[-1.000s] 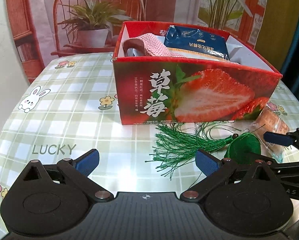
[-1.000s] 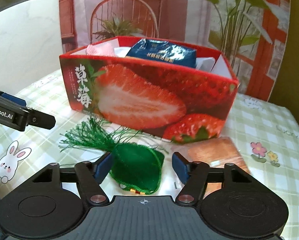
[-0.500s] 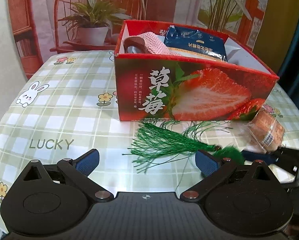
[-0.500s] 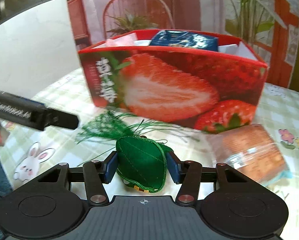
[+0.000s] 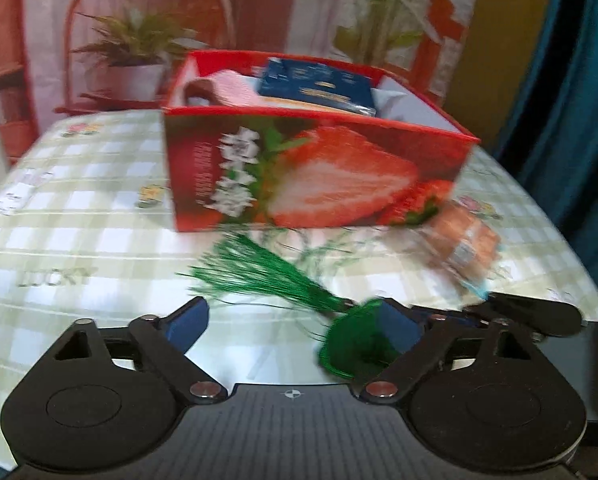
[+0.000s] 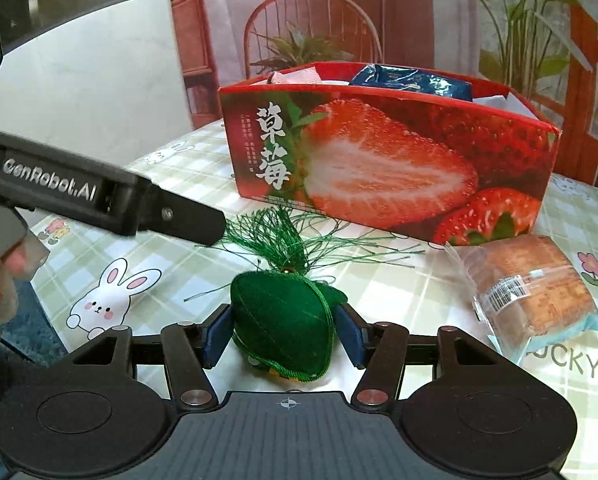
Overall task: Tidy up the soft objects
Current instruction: 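Close the left tool on the green pouch and lift it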
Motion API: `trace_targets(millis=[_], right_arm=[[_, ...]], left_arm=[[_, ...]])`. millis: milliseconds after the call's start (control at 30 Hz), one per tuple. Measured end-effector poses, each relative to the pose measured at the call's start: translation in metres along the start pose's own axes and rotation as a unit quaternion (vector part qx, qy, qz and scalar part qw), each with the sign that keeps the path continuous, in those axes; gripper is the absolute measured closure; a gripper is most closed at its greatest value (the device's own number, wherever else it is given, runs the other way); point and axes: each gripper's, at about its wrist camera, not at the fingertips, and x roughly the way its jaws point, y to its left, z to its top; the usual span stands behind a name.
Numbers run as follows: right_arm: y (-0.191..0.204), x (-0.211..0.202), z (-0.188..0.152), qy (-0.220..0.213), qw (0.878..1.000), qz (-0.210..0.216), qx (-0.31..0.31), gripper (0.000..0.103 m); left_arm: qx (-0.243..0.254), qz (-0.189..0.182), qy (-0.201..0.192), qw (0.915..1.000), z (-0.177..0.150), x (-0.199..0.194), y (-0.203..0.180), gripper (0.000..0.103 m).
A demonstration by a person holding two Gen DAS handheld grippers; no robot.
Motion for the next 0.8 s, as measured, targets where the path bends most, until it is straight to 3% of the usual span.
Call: trace_targets(millis=[67, 200, 400, 567, 800], right_arm=[[0.0, 0.0, -0.002, -0.002, 1.0, -0.002, -0.005, 0.048], [-0.005, 0.002, -0.006, -0.002, 1.0, 0.001, 0.009, 0.042], [-0.01, 0.012, -0.012, 0.007, 0.999, 0.019, 0.031, 0.042], [-0.01, 0.012, -0.013, 0.001, 0.999, 0.023, 0.039, 0.05], [-0.009, 0.004, -0.004, -0.016, 0.999, 0.025, 0.035, 0.051]], left_arm=[[-0.002, -0.025, 0.007, 0.9997, -0.001, 0.005, -0.002, 0.022], [-0.014, -0.065, 0.034, 0.9972, -0.002, 0.023, -0.004, 0.048], [-0.04, -0.111, 0.056, 0.9915, -0.012, 0.041, -0.004, 0.056], [-0.057, -0.116, 0.045, 0.9906, -0.017, 0.041, 0.0, 0.059], [-0.051, -0.114, 0.015, 0.992, -0.011, 0.025, -0.001, 0.059]])
